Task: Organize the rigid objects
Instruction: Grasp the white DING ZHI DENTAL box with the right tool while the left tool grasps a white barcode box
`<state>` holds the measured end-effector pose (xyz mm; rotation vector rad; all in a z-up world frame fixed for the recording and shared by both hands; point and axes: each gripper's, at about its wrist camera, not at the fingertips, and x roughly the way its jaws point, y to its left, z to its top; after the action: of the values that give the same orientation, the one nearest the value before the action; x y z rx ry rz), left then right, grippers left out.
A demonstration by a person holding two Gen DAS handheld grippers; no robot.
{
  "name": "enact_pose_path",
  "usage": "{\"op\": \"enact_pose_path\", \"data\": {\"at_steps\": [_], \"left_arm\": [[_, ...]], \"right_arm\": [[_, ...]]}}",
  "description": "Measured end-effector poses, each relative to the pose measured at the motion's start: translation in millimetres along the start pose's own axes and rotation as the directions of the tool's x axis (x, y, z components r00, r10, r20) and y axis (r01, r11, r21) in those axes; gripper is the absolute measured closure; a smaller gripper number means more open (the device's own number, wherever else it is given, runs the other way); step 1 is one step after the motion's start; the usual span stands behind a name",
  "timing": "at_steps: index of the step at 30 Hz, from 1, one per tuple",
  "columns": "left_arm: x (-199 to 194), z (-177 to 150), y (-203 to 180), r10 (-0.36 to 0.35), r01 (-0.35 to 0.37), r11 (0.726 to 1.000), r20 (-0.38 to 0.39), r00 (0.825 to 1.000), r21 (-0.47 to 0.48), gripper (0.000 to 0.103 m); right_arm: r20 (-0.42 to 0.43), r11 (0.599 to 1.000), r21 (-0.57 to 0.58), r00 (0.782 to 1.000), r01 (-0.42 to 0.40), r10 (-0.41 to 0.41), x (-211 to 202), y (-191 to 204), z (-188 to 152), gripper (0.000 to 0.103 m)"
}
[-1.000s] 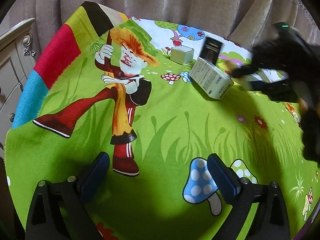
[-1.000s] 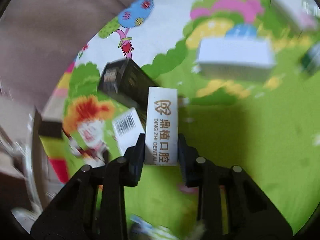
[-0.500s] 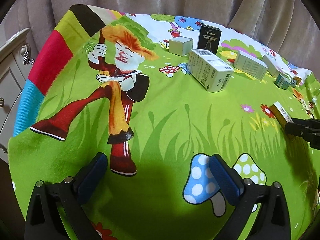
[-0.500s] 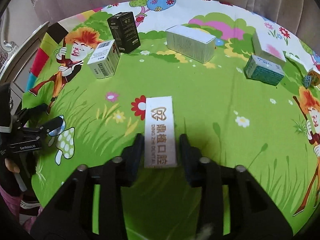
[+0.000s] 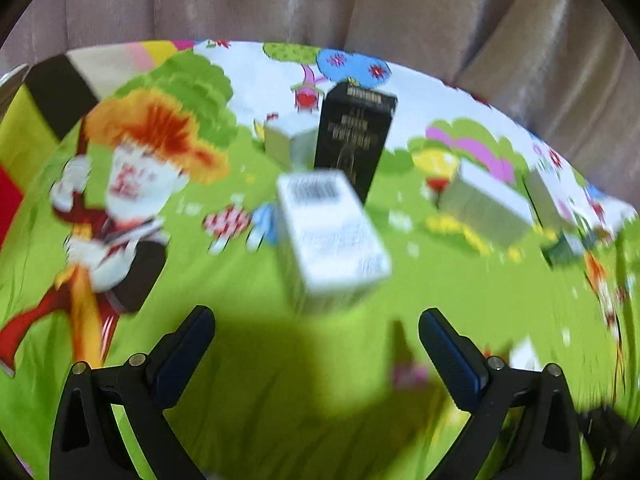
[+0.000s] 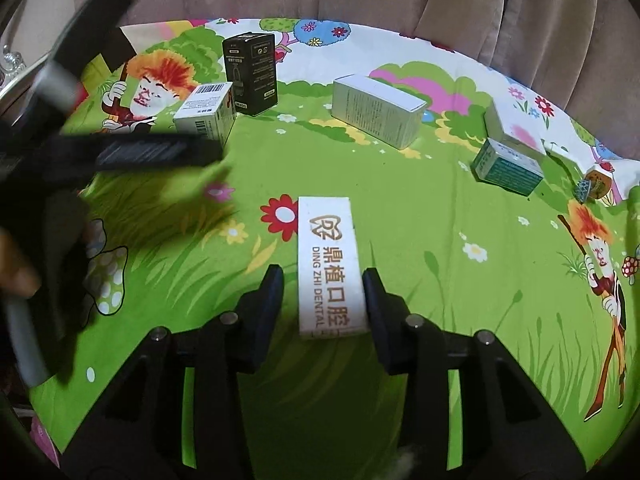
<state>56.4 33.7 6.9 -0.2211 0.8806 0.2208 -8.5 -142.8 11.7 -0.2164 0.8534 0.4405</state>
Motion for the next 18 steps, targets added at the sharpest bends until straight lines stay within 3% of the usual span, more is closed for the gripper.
{"op": "enact_pose_path", "data": {"at_steps": [5,7,8,9,10,18], "left_arm": [[36,25,-8,0.097,-0.096,0.995,-0.041,0.994,0.027,0.000],[36,26,-9,0.086,-0.085,0.995,-0.038,0.996,0.050,0.003],[34,26,-9,0.081,-0.079,0.995,-0.024,0.996,0.067,0.023],[26,22,-9,0.048,-0.049,0.993,0.010,0.999,0.111,0.058],[23,19,-9,0.028,-0.030,0.987,0.014,0.999,0.155,0.062],[-29,-33,60,-0.098,0.098,0.973,-0.009,0.995,0.209,0.062]], "right_arm": [[0.000,1.000,0.009,1.000,-0.006,0.006,3,-1,1,0.058],[0.002,1.000,0.010,1.000,-0.007,0.007,2,-1,1,0.058],[0.002,1.000,0.014,1.000,-0.012,0.012,2,-2,1,0.058],[0.002,1.000,0.014,1.000,-0.013,0.013,2,-2,0,0.058],[0.002,1.000,0.014,1.000,-0.013,0.013,2,-2,0,0.058],[0.003,1.000,0.020,1.000,-0.020,0.020,2,-3,0,0.057]]}}
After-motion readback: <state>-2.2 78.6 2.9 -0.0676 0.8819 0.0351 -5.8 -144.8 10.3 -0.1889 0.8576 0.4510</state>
